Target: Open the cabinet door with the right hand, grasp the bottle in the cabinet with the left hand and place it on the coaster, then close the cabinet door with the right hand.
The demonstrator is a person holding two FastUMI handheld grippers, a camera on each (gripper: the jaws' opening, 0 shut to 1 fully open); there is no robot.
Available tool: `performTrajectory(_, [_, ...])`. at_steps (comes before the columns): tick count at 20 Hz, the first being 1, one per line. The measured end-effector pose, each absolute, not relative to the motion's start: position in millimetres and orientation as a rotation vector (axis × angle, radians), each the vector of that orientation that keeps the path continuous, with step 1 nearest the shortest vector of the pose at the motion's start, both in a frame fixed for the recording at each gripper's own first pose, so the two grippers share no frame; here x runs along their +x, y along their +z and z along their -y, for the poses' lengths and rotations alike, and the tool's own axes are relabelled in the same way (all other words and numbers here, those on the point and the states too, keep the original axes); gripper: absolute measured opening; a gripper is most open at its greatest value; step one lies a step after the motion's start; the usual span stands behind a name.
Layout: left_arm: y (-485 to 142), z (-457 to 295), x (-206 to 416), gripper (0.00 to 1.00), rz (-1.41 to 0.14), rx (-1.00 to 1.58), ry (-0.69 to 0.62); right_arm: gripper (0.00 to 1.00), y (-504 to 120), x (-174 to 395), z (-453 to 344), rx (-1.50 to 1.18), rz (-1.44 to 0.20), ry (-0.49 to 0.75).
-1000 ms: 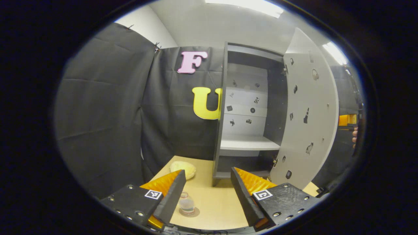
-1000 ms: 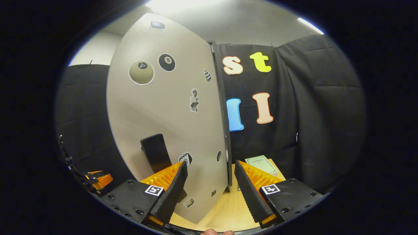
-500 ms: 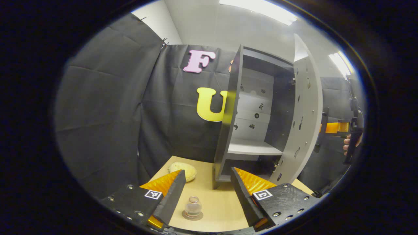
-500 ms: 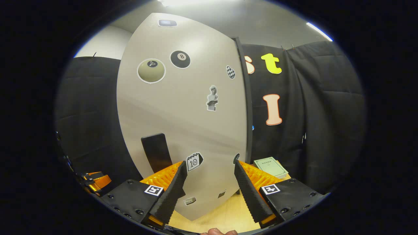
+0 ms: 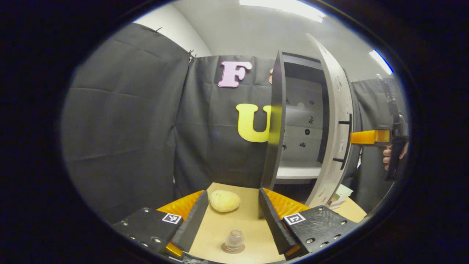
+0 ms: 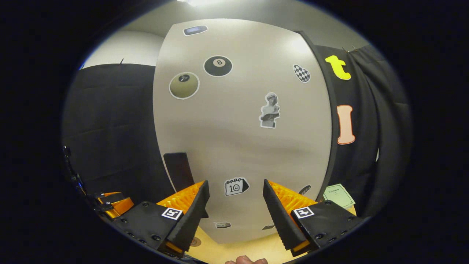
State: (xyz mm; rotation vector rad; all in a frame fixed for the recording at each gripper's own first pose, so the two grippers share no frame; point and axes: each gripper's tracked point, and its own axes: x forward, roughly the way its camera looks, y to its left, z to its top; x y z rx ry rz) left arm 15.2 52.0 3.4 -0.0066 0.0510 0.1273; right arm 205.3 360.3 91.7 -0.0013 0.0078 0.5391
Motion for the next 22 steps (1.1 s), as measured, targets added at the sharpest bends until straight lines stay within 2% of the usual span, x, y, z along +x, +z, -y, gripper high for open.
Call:
performTrajectory(4, [11.2,-25.6,41.3,0.85,-0.036,-0.031,0.110,0.94,97.9,218.3,-336.5,0.022,0.016,0.550])
performTrajectory(5, [11.2,-17.0,46.6,0.82,-0.036,-0.044,0.097,0.95,97.3,224.2,-323.1,0.016,0.024,0.527])
performTrajectory(6, [11.1,-8.0,52.8,0.82,-0.033,-0.055,0.078,0.91,94.7,230.3,-308.4,0.010,0.025,0.500])
performTrajectory(7, [11.9,2.1,58.5,0.85,-0.030,-0.064,0.058,0.96,92.1,234.1,-292.6,0.010,0.024,0.474])
performTrajectory(8, [9.3,9.0,62.7,0.85,-0.031,-0.071,0.046,0.91,88.8,235.8,-277.0,0.016,0.019,0.455])
performTrajectory(10, [7.5,22.2,69.3,0.82,-0.027,-0.085,0.031,0.90,80.3,239.1,-243.5,0.030,0.006,0.410])
performTrajectory(11, [8.4,28.4,73.4,0.85,-0.023,-0.091,0.023,0.95,77.5,240.5,-225.9,0.034,0.002,0.382])
performTrajectory(12, [7.7,32.1,77.6,0.82,-0.033,-0.091,0.019,0.95,73.3,239.9,-208.2,0.036,-0.004,0.357])
performTrajectory(13, [9.1,32.6,80.4,0.88,-0.037,-0.084,0.030,0.96,70.5,238.6,-191.1,0.038,-0.007,0.330])
performTrajectory(14, [14.9,32.6,83.5,0.82,-0.027,-0.079,0.038,0.98,69.0,236.5,-175.0,0.041,-0.007,0.308])
performTrajectory(15, [20.9,36.0,88.6,0.82,-0.019,-0.078,0.036,0.98,67.6,233.8,-161.1,0.042,-0.008,0.290])
performTrajectory(16, [23.4,40.7,92.6,0.82,-0.018,-0.077,0.028,0.92,65.2,231.7,-148.3,0.037,-0.010,0.272])
performTrajectory(17, [28.0,44.8,98.3,0.82,-0.016,-0.071,0.022,0.98,63.9,229.4,-133.7,0.028,-0.008,0.247])
performTrajectory(19, [37.4,52.6,106.7,0.85,0.000,-0.041,0.013,0.98,58.6,224.2,-109.9,0.012,-0.007,0.204])
performTrajectory(22, [45.0,71.9,114.3,0.82,0.015,-0.015,-0.031,0.98,46.6,201.5,-91.5,0.056,-0.040,0.173])
